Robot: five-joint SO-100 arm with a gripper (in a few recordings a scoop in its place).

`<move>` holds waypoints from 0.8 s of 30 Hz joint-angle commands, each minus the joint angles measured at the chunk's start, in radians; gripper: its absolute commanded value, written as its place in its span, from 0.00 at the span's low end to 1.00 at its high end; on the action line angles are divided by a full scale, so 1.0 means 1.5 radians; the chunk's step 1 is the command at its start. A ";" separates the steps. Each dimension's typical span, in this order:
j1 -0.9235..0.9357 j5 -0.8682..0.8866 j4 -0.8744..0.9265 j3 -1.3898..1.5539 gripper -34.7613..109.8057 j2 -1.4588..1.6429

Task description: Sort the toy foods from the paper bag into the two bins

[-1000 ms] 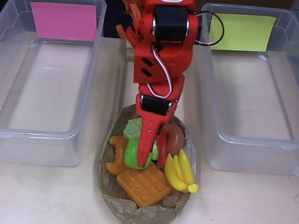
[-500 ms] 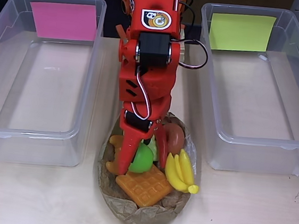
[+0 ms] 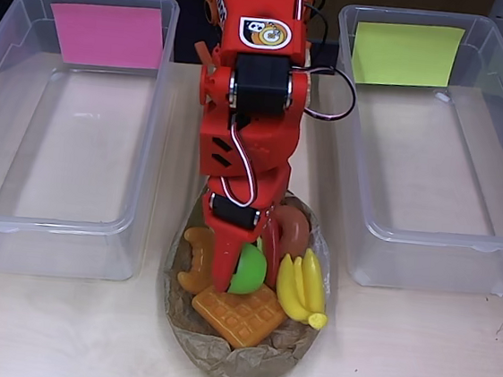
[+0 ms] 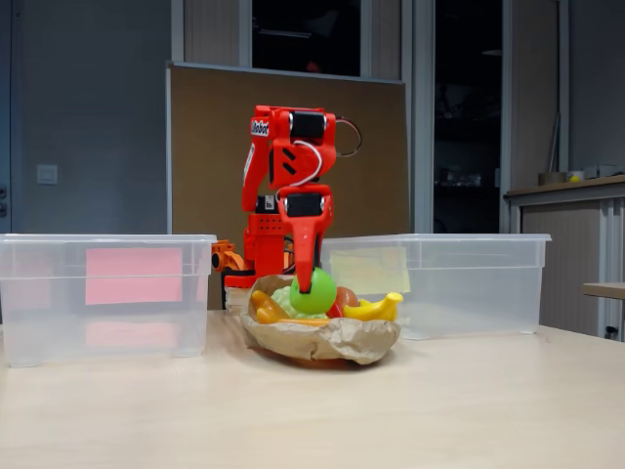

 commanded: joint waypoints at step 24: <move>0.190 0.031 0.290 0.185 0.43 0.622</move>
